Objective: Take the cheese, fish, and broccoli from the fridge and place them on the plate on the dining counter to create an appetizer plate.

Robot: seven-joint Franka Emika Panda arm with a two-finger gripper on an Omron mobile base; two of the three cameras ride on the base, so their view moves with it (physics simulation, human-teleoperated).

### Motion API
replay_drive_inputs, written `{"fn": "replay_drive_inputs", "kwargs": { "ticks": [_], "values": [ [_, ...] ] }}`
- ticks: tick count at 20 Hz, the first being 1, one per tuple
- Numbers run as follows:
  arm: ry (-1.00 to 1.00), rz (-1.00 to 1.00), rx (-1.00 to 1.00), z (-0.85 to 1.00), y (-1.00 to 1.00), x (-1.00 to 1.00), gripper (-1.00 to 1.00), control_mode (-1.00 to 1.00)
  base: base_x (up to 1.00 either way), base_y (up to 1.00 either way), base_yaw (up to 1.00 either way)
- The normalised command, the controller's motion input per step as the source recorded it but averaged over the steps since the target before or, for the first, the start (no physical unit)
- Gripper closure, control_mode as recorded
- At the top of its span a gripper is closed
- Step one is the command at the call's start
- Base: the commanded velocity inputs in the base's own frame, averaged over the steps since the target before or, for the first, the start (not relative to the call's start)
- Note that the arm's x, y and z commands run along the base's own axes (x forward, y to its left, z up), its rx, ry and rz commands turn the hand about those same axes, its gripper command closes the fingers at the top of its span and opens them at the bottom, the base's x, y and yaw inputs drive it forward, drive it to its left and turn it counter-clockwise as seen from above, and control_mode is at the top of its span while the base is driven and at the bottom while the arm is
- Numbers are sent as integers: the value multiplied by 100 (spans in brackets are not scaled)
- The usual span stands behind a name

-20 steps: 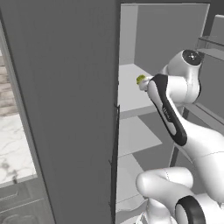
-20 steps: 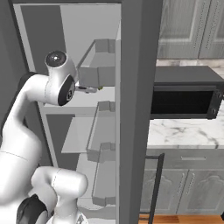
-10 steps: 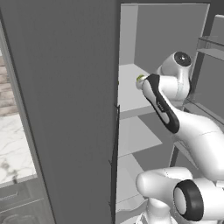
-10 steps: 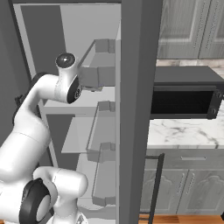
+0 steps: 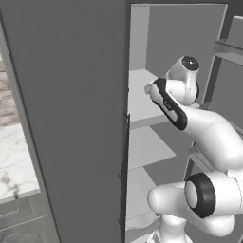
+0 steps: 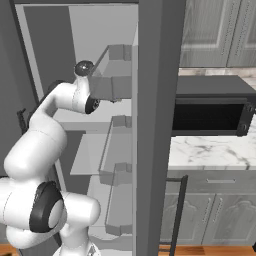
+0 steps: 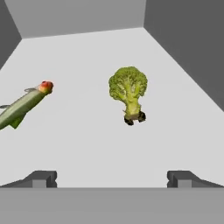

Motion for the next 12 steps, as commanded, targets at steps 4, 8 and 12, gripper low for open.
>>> {"fn": "replay_drive_inputs", "kwargs": {
  "ticks": [4,8,12],
  "values": [
    [0,0,0,-10,-11,41,-100,-100,0,0,0],
    [0,0,0,-11,-10,49,-100,-100,0,0,0],
    [0,0,0,-14,-4,50,-100,-100,0,0,0]
  ]
}}
